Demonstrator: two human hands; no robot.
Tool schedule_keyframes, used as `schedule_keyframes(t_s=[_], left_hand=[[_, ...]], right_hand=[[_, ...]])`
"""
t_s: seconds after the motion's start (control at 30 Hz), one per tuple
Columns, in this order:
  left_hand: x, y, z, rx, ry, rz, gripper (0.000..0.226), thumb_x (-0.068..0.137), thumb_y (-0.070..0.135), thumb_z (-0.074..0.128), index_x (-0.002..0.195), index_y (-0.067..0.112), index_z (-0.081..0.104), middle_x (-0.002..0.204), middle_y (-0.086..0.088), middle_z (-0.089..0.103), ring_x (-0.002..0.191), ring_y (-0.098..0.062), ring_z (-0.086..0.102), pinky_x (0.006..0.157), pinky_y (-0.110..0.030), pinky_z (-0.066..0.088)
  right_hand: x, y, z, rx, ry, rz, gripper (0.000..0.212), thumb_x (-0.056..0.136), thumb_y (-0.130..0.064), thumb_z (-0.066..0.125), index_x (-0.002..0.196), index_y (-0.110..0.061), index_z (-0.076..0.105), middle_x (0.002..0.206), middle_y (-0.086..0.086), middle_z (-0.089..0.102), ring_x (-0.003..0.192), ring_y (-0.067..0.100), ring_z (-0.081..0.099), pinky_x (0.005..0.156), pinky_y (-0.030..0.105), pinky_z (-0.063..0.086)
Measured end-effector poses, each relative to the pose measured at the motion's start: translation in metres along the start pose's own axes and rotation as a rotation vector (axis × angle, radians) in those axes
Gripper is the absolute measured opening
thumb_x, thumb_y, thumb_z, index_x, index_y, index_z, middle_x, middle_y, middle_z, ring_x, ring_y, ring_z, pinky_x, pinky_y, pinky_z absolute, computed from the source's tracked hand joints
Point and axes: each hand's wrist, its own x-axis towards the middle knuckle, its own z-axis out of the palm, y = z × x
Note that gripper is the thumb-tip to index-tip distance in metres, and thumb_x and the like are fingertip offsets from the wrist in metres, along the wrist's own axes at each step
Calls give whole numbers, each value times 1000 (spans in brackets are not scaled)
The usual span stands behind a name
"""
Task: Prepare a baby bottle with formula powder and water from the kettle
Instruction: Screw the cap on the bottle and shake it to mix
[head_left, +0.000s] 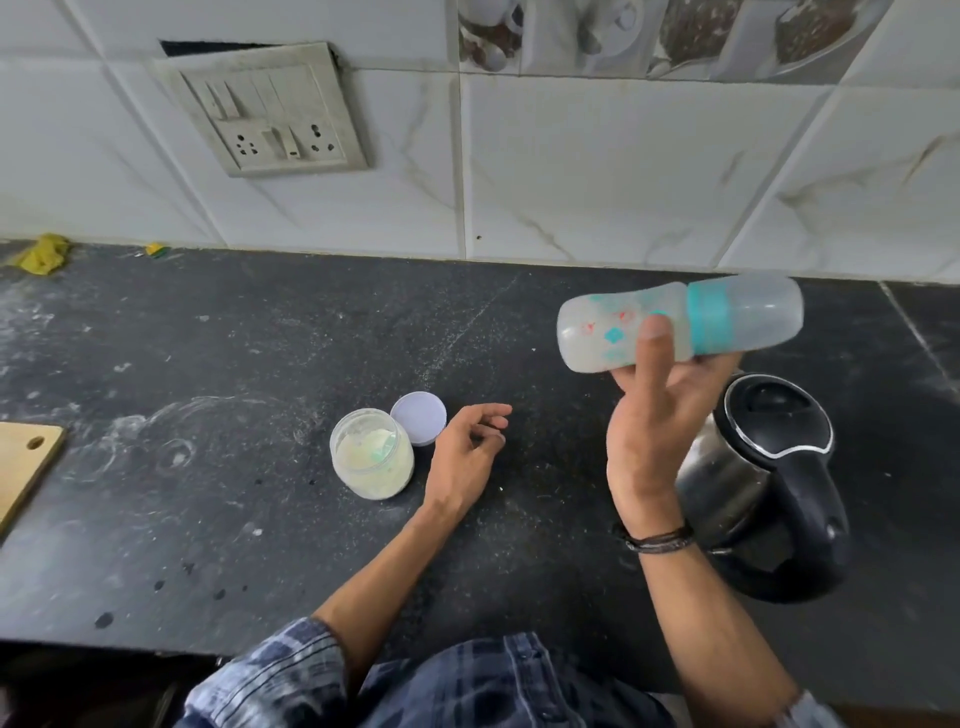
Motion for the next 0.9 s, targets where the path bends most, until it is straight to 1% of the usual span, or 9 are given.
schedule_keyframes(t_s=[0.13, 0.3, 0.4, 0.53, 0.6, 0.7, 0.73, 0.8, 0.9], left_hand=[[-5, -18, 1, 93, -70, -46, 40, 92, -3, 62, 112, 30, 71, 105, 4, 70, 84, -2, 61, 90, -21, 52], [-5, -27, 3, 71, -80, -62, 33, 93, -2, 63, 111, 25, 71, 104, -1, 70, 81, 3, 60, 85, -12, 48], [-6, -32, 0, 36, -82, -74, 30, 94, -1, 64, 113, 22, 71, 102, -1, 71, 84, 0, 61, 87, -14, 48], [-2, -31, 0, -14, -94, -81, 30, 94, 0, 64, 114, 22, 70, 100, 1, 70, 86, -2, 61, 89, -16, 49], [-1, -32, -1, -23, -73, -89, 31, 93, -1, 65, 114, 21, 69, 100, 0, 70, 86, -3, 61, 88, -16, 49], [-6, -39, -1, 7, -90, -97, 31, 93, 0, 65, 117, 20, 69, 102, -2, 70, 87, -4, 62, 87, -15, 49], [-6, -39, -1, 9, -102, -98, 31, 93, 1, 66, 118, 20, 69, 103, -2, 71, 88, -4, 62, 88, -15, 49], [-2, -38, 0, 5, -103, -85, 32, 93, 1, 65, 117, 22, 69, 102, -1, 71, 87, -3, 62, 88, -16, 49], [0, -38, -1, 47, -67, -60, 31, 93, 3, 65, 114, 25, 69, 99, 4, 71, 85, -1, 62, 87, -16, 49]], right_hand=[[11, 2, -12, -98, -183, 142, 45, 89, -29, 75, 128, -27, 53, 115, -14, 73, 112, 13, 69, 100, 71, 50], [13, 5, -10, 7, -92, 146, 60, 95, -31, 72, 144, -15, 41, 121, -14, 71, 117, 14, 68, 90, 53, 61], [2, 12, -10, -92, -249, 239, 53, 89, -30, 77, 133, -16, 50, 113, -12, 74, 109, 12, 70, 98, 66, 54], [1, 2, -8, -12, -91, 73, 78, 90, -46, 78, 145, -7, 39, 127, -9, 69, 122, 25, 66, 102, 69, 50], [6, 6, -2, -66, -128, 77, 72, 93, -36, 75, 145, -5, 36, 125, -12, 69, 119, 19, 67, 101, 57, 56], [2, 15, -9, -170, -272, 153, 47, 90, -28, 77, 127, -17, 51, 110, -20, 74, 101, 3, 72, 90, 31, 60], [0, 15, -12, -145, -233, 119, 45, 90, -28, 75, 127, -20, 51, 111, -19, 74, 103, 3, 71, 90, 27, 58], [-3, 14, -13, -93, -152, 52, 46, 93, -26, 72, 132, -27, 48, 120, -18, 71, 111, 5, 68, 96, 32, 57], [-5, 17, 0, -169, -295, 128, 46, 90, -27, 75, 128, -24, 49, 113, -21, 73, 103, 1, 70, 88, 21, 56]])
